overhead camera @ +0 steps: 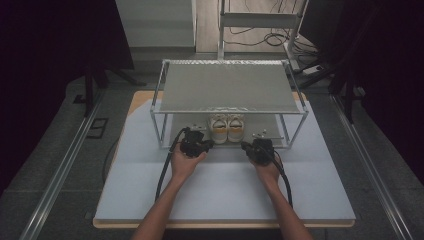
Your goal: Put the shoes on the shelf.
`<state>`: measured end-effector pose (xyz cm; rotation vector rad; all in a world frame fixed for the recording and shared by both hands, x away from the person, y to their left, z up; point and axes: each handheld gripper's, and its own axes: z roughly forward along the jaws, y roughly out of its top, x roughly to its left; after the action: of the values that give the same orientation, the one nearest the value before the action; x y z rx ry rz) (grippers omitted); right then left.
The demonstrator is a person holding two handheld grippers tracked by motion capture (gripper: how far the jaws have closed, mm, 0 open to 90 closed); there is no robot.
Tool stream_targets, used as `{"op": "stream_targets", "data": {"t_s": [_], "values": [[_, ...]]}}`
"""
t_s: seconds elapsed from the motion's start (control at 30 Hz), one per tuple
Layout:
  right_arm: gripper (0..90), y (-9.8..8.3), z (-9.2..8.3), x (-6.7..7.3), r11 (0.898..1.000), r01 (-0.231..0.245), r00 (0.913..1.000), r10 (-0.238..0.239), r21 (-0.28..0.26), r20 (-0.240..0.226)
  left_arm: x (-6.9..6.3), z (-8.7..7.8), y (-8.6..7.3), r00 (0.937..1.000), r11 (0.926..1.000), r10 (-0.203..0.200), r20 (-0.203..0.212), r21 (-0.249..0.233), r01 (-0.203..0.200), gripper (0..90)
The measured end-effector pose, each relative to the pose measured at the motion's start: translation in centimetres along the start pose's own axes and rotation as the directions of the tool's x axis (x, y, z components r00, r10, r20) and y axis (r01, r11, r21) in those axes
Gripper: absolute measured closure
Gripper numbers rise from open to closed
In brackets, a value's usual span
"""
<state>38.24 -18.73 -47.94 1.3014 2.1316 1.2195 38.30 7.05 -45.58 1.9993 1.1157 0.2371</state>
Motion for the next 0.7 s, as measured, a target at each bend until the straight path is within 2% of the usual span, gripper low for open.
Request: {"op": "stream_targets", "data": {"t_s": [0.3,0.4,0.47,0.53,0.7], "values": [[83.9,-1.6,-3.0,-0.2,1.000,0.027,0.9988,-0.027,-0.014,-0.040,-0.2,-2.9,-3.4,0.9999,0.9997,0.010,0.009,-0.022,-0.009,85.1],[82.3,-2.3,-4.0,-0.5,1.000,0.021,0.9983,-0.022,-0.018,-0.054,-0.2,-3.8,-4.9,0.9998,0.9995,0.012,0.016,-0.028,-0.012,84.5],[81.5,-2.9,-4.7,-0.7,1.000,0.020,0.9983,-0.021,-0.016,-0.055,-0.2,-4.2,-6.0,0.9999,0.9995,0.013,0.010,-0.028,-0.013,83.9],[80.2,-3.5,-5.4,-0.9,1.000,0.020,0.9980,-0.021,-0.015,-0.060,-0.1,-4.5,-6.8,0.9997,0.9997,0.024,-0.003,-0.005,-0.024,82.3],[77.3,-5.2,-6.9,-1.5,0.999,0.032,0.9973,-0.032,0.002,-0.067,0.8,-5.8,-8.8,0.9997,1.0000,0.000,-0.026,-0.001,0.000,77.4]]}}
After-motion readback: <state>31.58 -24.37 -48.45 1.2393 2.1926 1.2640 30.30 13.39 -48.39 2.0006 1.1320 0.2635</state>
